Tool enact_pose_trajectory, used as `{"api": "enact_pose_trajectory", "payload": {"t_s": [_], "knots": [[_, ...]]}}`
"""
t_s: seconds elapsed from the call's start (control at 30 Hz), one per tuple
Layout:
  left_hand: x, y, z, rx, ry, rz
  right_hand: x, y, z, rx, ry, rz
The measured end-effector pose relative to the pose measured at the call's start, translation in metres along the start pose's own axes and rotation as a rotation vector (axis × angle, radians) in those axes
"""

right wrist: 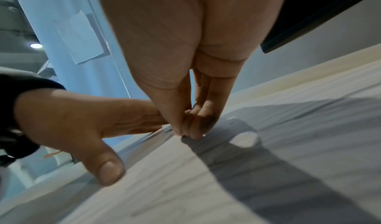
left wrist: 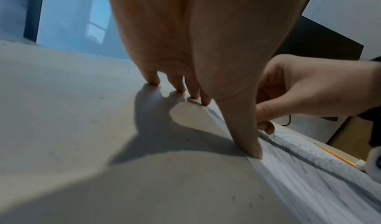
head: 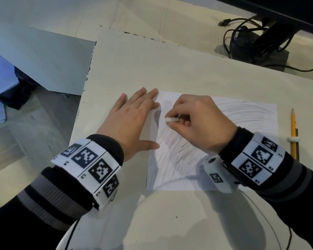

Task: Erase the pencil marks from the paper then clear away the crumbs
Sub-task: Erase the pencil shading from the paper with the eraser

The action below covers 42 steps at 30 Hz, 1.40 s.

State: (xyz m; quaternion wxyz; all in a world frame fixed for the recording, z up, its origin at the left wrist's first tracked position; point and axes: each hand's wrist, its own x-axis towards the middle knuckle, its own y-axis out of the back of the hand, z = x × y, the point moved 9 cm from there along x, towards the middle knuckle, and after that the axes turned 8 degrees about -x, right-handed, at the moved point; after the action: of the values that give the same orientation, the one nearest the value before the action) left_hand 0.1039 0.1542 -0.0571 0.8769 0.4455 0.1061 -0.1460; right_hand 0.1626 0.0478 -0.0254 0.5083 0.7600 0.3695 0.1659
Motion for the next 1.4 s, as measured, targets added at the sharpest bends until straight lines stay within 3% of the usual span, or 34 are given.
{"api": "enact_pose_trajectory", "payload": {"t_s": [0.07,0.2,0.33,0.47,0.6,0.73,0.87,1.03,1.17,1.3,1.4], "knots": [[0.000,-0.001,0.000,0.008,-0.008,-0.006,-0.002,-0.002,-0.002,0.009,-0.003,0.019],[0.001,-0.001,-0.001,0.004,-0.024,0.004,-0.009,-0.016,-0.016,0.050,0.058,-0.076],[-0.001,-0.002,0.001,0.027,-0.027,0.017,0.000,-0.004,-0.008,-0.001,0.018,0.009],[-0.006,-0.001,0.004,0.065,-0.027,0.054,-0.013,-0.024,-0.029,0.062,0.094,-0.131],[-0.015,0.002,0.009,0.017,-0.037,0.129,-0.003,-0.011,-0.017,0.074,0.009,-0.071],[-0.017,-0.002,0.009,0.054,-0.077,0.140,-0.010,-0.017,-0.029,0.097,0.025,-0.116],[-0.018,-0.006,0.005,0.049,-0.083,0.100,-0.003,-0.001,-0.005,0.139,-0.117,-0.032],[-0.018,-0.009,0.000,0.035,-0.078,0.037,-0.009,-0.014,-0.025,0.138,0.011,-0.126],[-0.019,-0.009,0.000,0.012,-0.077,0.039,-0.001,-0.002,-0.010,0.112,-0.033,-0.027],[-0.018,-0.009,-0.001,-0.016,-0.086,0.055,-0.010,-0.019,-0.031,0.085,0.066,-0.154],[-0.018,-0.010,-0.002,-0.010,-0.080,0.056,-0.001,-0.006,-0.010,0.074,-0.026,-0.087]]}}
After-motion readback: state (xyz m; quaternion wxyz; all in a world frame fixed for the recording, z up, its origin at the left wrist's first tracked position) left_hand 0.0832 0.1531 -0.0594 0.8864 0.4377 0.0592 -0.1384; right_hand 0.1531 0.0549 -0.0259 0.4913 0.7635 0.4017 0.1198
